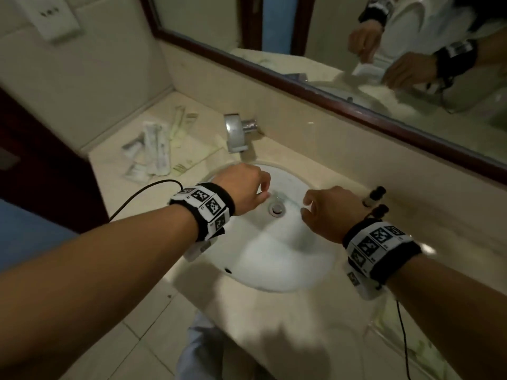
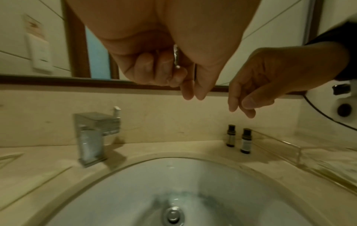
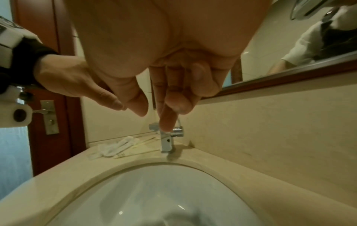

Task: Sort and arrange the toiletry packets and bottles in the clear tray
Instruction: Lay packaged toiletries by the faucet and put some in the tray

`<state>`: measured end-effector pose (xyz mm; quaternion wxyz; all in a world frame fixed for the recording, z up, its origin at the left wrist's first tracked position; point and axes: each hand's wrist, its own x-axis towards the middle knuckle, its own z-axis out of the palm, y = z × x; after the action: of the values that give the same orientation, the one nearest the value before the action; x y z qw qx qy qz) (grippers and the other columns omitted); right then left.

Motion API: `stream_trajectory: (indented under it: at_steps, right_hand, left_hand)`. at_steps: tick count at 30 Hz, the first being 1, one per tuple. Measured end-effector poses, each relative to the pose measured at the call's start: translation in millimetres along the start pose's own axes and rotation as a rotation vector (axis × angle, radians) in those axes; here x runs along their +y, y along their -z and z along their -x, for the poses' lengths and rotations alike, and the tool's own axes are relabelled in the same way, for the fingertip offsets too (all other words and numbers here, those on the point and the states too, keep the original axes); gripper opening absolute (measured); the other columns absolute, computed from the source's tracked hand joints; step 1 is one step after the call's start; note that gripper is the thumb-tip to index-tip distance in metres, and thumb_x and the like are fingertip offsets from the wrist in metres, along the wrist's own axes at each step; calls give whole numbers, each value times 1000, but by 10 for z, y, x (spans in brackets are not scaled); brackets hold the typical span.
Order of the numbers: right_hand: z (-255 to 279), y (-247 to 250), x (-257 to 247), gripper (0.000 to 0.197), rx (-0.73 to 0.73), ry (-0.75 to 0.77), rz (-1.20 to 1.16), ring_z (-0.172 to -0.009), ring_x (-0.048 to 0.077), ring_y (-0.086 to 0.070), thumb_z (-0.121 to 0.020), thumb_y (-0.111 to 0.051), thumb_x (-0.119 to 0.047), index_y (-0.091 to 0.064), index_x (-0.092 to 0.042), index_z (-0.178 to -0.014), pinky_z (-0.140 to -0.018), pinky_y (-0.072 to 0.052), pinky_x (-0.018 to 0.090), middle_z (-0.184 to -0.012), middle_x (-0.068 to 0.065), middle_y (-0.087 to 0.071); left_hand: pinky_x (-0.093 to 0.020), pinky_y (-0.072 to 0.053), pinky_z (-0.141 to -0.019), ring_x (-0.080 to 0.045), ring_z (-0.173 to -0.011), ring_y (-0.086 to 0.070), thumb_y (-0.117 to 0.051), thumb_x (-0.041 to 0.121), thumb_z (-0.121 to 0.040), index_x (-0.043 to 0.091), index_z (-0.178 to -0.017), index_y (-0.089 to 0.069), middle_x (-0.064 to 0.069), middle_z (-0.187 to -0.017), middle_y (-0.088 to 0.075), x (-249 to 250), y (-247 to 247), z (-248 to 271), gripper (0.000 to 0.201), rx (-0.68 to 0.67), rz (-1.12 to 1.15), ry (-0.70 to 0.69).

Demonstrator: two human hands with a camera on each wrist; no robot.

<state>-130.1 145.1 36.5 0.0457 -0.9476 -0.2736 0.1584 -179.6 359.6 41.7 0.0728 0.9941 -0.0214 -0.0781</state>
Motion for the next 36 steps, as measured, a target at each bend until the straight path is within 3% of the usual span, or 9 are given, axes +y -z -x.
stream_trajectory:
  at_steps: [6,10,12,18,20,25,28,32,36]
  right_hand:
    - [-575,123,-811,33,22,75,15,-90,22,-63,-89,-49,-52,-63,-33,-112,-81,-54,36,-100,-4,-69]
    - [-997,87,-1339,31,29,84,36,-83,22,-64,-89,-51,-50,-65,-28,-106,-80,-55,35,-95,-1,-70]
    - [-1221,25,-1600,29,23,96,66,-88,23,-65,-89,-55,-45,-67,-25,-106,-81,-54,33,-96,1,-71]
    - [-1964,-187,-2268,23,-32,79,152,-97,29,-65,-86,-60,-31,-66,-20,-105,-79,-54,34,-95,4,-71]
    - [-2194,-244,-2427,22,-26,90,224,-93,31,-66,-85,-59,-23,-67,-20,-105,-79,-53,34,-98,6,-70]
    - [-2652,-431,-2666,23,-112,145,318,-86,31,-64,-86,-51,-11,-62,-15,-105,-64,-42,32,-98,6,-64]
    - [-2871,-537,-2751,24,-182,179,368,-91,32,-63,-89,-49,-12,-59,-14,-110,-63,-42,35,-102,7,-61]
    - [-3052,-644,-2821,20,-245,209,385,-95,32,-63,-94,-50,-17,-59,-15,-112,-65,-41,35,-107,6,-61]
    - [-3207,-685,-2858,18,-224,240,419,-91,31,-63,-94,-51,-14,-64,-13,-106,-62,-39,34,-100,5,-59]
  left_hand:
    - [-31,-43,-68,-19,-80,-55,-52,46,-94,28,-100,-64,2,-91,-64,-924,67,186,22,15,31,159]
    - [-33,-50,-70,-22,-81,-61,-51,47,-94,29,-95,-63,2,-89,-66,-1597,9,189,21,-2,85,253]
    - [-34,-52,-74,-21,-82,-61,-52,49,-93,32,-91,-60,3,-90,-66,-1921,-27,161,19,-19,119,302]
    - [-33,-50,-80,-23,-94,-63,-54,46,-94,26,-96,-66,0,-100,-70,-2833,-124,-139,23,11,177,295]
    - [-35,-51,-83,-25,-98,-63,-54,45,-93,25,-96,-67,-2,-104,-70,-3070,-179,-287,24,19,186,283]
    - [-33,-50,-80,-26,-94,-62,-55,47,-90,31,-82,-58,-2,-96,-69,-3379,-345,-596,18,13,300,331]
    - [-29,-47,-72,-23,-87,-62,-56,47,-89,33,-78,-57,0,-90,-68,-3468,-429,-762,17,9,362,355]
    - [-27,-41,-70,-21,-87,-61,-57,44,-90,32,-79,-61,0,-92,-69,-3544,-459,-902,16,22,407,380]
    - [-25,-41,-71,-24,-94,-63,-57,39,-91,25,-91,-73,-1,-97,-71,-3633,-455,-1078,20,43,434,412]
